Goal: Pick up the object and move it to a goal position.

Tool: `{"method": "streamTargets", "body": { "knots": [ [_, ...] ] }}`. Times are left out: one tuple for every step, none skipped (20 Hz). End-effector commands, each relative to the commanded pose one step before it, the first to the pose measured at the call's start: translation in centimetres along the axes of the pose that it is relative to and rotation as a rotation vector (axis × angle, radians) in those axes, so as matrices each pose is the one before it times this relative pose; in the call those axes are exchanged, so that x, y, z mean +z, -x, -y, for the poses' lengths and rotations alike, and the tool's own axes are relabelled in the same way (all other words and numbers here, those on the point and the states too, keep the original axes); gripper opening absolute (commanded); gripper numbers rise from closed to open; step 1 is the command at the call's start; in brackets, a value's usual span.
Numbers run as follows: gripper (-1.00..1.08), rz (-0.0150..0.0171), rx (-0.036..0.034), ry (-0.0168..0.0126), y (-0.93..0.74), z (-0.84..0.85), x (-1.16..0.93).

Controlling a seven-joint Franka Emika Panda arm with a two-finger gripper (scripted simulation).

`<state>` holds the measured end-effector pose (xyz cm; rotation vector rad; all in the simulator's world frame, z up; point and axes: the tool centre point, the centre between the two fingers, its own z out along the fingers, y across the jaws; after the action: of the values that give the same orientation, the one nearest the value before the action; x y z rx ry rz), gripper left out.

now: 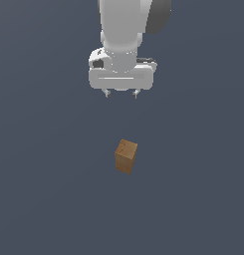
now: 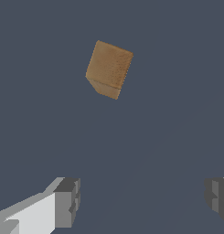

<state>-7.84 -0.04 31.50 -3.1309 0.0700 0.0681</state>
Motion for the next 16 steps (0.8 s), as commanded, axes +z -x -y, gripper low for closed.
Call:
{"method": "streamTargets", "body": {
  "knots": [
    [1.0, 0.0, 0.0, 0.0, 0.0, -0.001, 0.0],
    [1.0, -0.00044, -0.00005, 0.00053, -0.019, 0.001, -0.007],
    [1.0, -0.00141, -0.00012, 0.00166, -0.052, 0.004, -0.025],
    [1.0, -0.00232, -0.00024, 0.00273, -0.084, 0.006, -0.042],
    [1.0, -0.00325, -0.00044, 0.00381, -0.112, 0.01, -0.062],
    [1.0, -0.00409, -0.00074, 0.00477, -0.138, 0.009, -0.08],
    [1.0, -0.00492, -0.00126, 0.00573, -0.149, 0.01, -0.106],
    [1.0, -0.0045, -0.00165, 0.00525, -0.117, 0.006, -0.109],
    [1.0, -0.00351, -0.00185, 0.00414, -0.069, 0.002, -0.099],
    [1.0, -0.0025, -0.00192, 0.00302, -0.027, -0.003, -0.085],
    [1.0, -0.00149, -0.0018, 0.00189, 0.009, -0.009, -0.067],
    [1.0, -0.00059, -0.0015, 0.00086, 0.034, -0.002, -0.046],
    [1.0, 0.0, 0.0, 0.0, 0.034, -0.025, -0.02],
    [1.0, 0.00078, 0.00016, -0.00089, -0.012, 0.016, 0.037],
    [1.0, 0.0004, 0.00151, -0.00065, -0.039, 0.012, 0.042],
    [1.0, 0.00024, 0.00241, -0.00059, -0.083, 0.015, 0.063]
  ]
}}
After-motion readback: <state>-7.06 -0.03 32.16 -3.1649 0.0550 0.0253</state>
